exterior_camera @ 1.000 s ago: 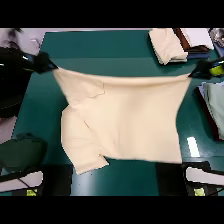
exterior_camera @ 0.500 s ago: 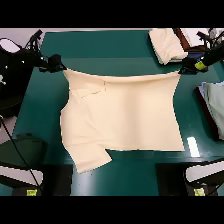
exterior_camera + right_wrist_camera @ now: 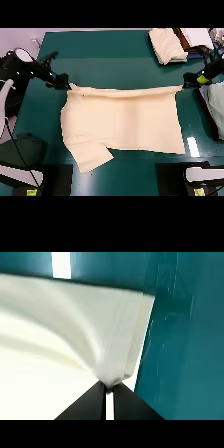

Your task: Fold the shirts.

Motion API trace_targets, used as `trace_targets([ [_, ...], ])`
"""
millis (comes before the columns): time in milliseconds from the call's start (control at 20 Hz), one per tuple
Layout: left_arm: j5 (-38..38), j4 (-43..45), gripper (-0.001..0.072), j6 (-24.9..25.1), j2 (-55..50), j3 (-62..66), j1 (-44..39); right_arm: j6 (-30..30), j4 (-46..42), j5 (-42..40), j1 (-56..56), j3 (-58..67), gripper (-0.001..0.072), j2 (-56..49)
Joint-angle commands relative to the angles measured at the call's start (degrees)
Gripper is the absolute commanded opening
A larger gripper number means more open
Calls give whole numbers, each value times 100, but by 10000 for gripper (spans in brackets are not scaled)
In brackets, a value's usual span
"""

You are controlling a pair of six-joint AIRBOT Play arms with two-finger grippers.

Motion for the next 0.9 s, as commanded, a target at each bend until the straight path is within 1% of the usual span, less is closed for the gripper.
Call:
trace_targets([
  [0, 212, 83, 24, 59, -4, -695, -155, -7, -24, -358, -2, -855, 17, 323],
  [50, 195, 146, 26, -11, -4, -739, -153, -4, -22, -466, 0, -1029, 17, 404],
  [100, 186, 249, 28, -221, 9, -737, -155, -4, -22, -542, -2, -1174, 23, 487],
  [150, 151, 269, 261, -302, 33, -732, -142, -7, -24, -597, -2, -1283, 139, 577],
  [200, 94, 302, 549, -339, 98, -732, -142, -7, -28, -595, -9, -1353, 347, 671],
  [250, -28, 398, 533, -350, 223, -732, -142, -7, -28, -555, -31, -1379, 361, 772],
  [350, -372, 699, 538, -487, 614, -811, -144, -9, -24, -391, -101, -1384, 361, 1073],
  [400, -415, 831, 538, -503, 925, -1034, -144, -9, -22, -223, -98, -1384, 361, 1259],
  [500, -372, 1084, 538, -708, 1784, -1912, -144, -9, -24, 24, -96, -1386, 361, 1624],
  [650, -245, 1117, 538, -946, 3088, -3620, -144, -9, -24, -72, 42, -1384, 360, 1991],
  [750, -273, 1086, 538, -1152, 3783, -4625, -144, -9, -24, -109, 157, -1384, 361, 2083],
  [850, -299, 1067, 538, -1373, 4284, -5353, -144, -7, -22, -138, 291, -1384, 361, 2061],
])
